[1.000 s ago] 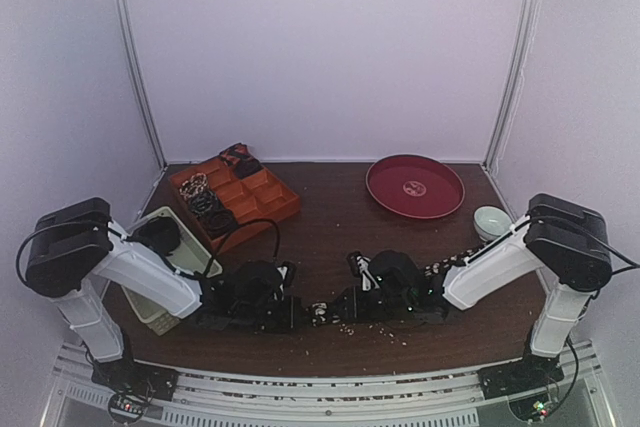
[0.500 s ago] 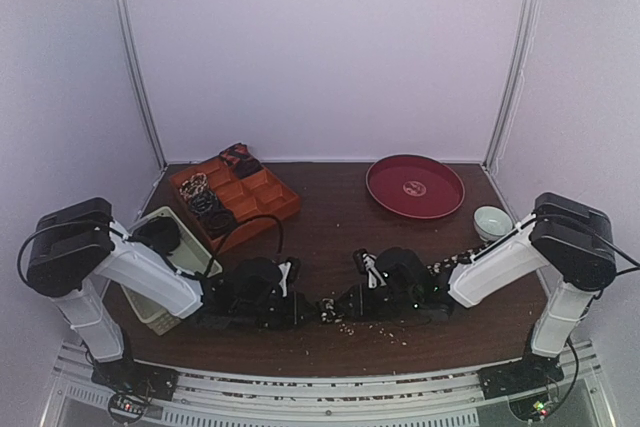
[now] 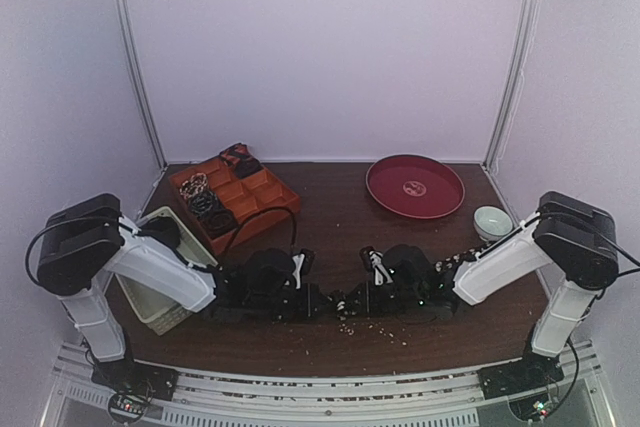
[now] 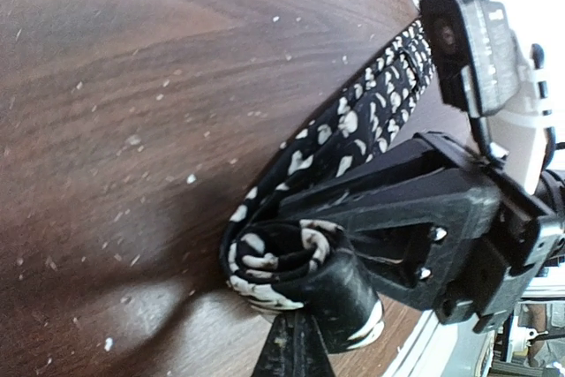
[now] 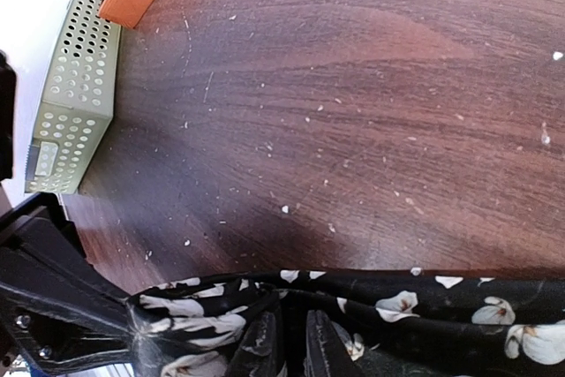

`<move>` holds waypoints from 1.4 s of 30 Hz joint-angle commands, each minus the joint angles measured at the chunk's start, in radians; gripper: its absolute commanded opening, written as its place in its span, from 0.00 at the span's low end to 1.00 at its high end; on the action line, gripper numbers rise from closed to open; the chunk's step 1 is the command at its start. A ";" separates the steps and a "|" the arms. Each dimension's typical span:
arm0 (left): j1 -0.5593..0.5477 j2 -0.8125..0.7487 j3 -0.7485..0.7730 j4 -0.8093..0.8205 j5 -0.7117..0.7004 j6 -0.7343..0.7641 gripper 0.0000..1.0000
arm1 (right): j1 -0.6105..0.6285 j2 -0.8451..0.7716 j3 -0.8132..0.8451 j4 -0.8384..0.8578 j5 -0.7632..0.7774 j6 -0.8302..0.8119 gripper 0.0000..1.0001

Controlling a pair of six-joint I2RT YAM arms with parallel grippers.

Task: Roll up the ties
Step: Roll the tie at the center of the board.

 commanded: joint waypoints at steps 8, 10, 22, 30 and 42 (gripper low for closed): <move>-0.003 0.036 0.089 -0.082 -0.010 0.067 0.00 | -0.043 -0.042 -0.044 -0.036 0.009 -0.027 0.16; -0.004 0.040 0.097 -0.092 -0.008 0.072 0.00 | -0.048 -0.053 -0.046 -0.044 0.016 -0.034 0.16; -0.004 0.045 0.137 -0.128 -0.006 0.097 0.00 | -0.046 -0.015 -0.056 0.015 -0.040 -0.007 0.14; -0.006 0.006 0.124 -0.169 -0.010 0.097 0.00 | 0.008 0.023 -0.032 0.051 -0.078 0.040 0.14; -0.005 0.029 0.134 -0.160 0.003 0.106 0.02 | -0.020 -0.020 -0.034 -0.055 0.048 -0.026 0.18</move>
